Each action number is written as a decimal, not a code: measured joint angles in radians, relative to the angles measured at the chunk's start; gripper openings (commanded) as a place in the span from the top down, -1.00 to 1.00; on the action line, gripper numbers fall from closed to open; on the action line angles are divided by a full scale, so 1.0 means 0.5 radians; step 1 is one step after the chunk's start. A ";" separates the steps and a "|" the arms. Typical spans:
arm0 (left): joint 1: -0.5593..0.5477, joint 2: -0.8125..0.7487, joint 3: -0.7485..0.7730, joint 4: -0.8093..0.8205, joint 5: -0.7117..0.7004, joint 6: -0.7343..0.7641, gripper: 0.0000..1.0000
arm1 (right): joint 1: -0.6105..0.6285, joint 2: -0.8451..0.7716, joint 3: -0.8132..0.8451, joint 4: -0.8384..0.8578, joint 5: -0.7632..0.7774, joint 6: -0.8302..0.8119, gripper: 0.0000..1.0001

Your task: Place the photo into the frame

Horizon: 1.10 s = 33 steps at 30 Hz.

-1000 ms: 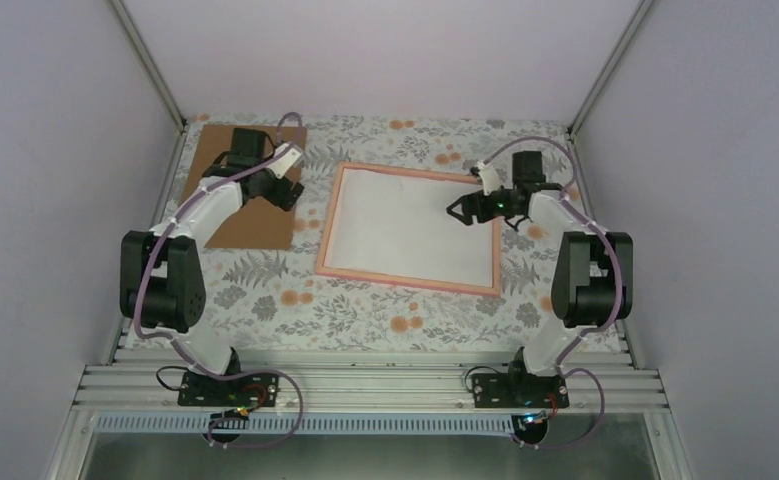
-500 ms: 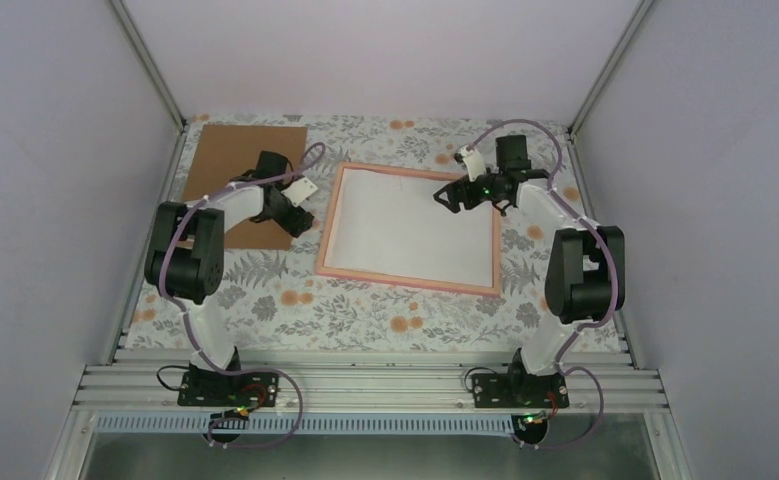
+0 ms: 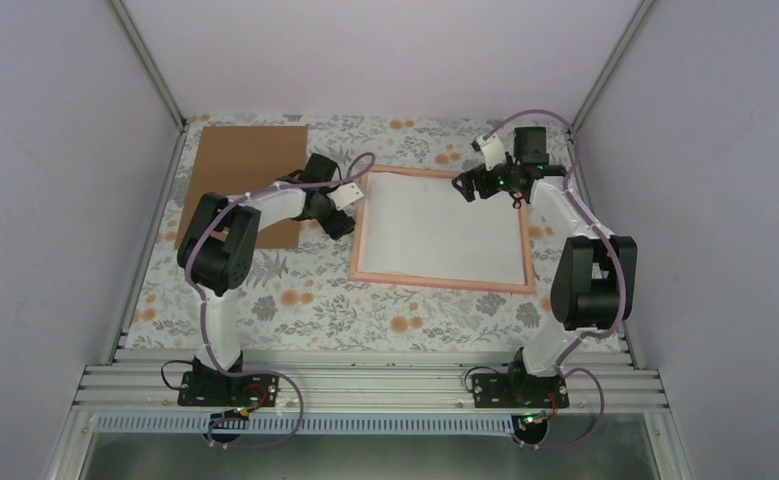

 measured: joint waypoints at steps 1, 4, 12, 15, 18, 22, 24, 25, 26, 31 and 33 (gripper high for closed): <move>-0.014 0.027 0.044 -0.005 0.020 -0.026 -0.78 | -0.009 -0.024 0.009 0.007 0.008 0.000 -1.00; -0.035 0.023 0.092 -0.009 0.064 -0.062 -0.99 | -0.021 -0.104 0.029 0.050 0.006 0.032 -1.00; 0.504 -0.381 0.152 -0.196 0.150 -0.248 -1.00 | 0.011 -0.008 0.340 0.215 -0.497 0.430 -1.00; 0.784 -0.503 0.143 -0.201 0.112 -0.282 -1.00 | 0.124 0.253 0.564 0.237 -0.614 0.590 -1.00; 1.041 -0.498 0.141 -0.215 0.121 -0.318 -1.00 | 0.283 0.439 0.587 0.282 -0.686 0.769 -1.00; 1.312 -0.337 0.159 -0.254 0.139 -0.383 -1.00 | 0.500 0.721 0.732 0.264 -0.729 0.973 -1.00; 1.407 -0.253 0.160 -0.272 0.138 -0.407 -1.00 | 0.604 0.853 0.839 0.266 -0.739 1.056 -1.00; 1.450 -0.216 0.163 -0.285 0.140 -0.414 -1.00 | 0.649 0.897 0.872 0.269 -0.742 1.089 -1.00; 1.487 -0.179 0.172 -0.301 0.138 -0.420 -1.00 | 0.703 0.940 0.906 0.271 -0.740 1.136 -1.00; 1.601 0.005 0.341 -0.350 0.159 -0.447 -0.99 | 0.903 1.114 1.080 0.296 -0.667 1.392 -1.00; 1.625 0.059 0.408 -0.359 0.190 -0.451 -0.98 | 0.972 1.190 1.160 0.309 -0.617 1.496 -1.00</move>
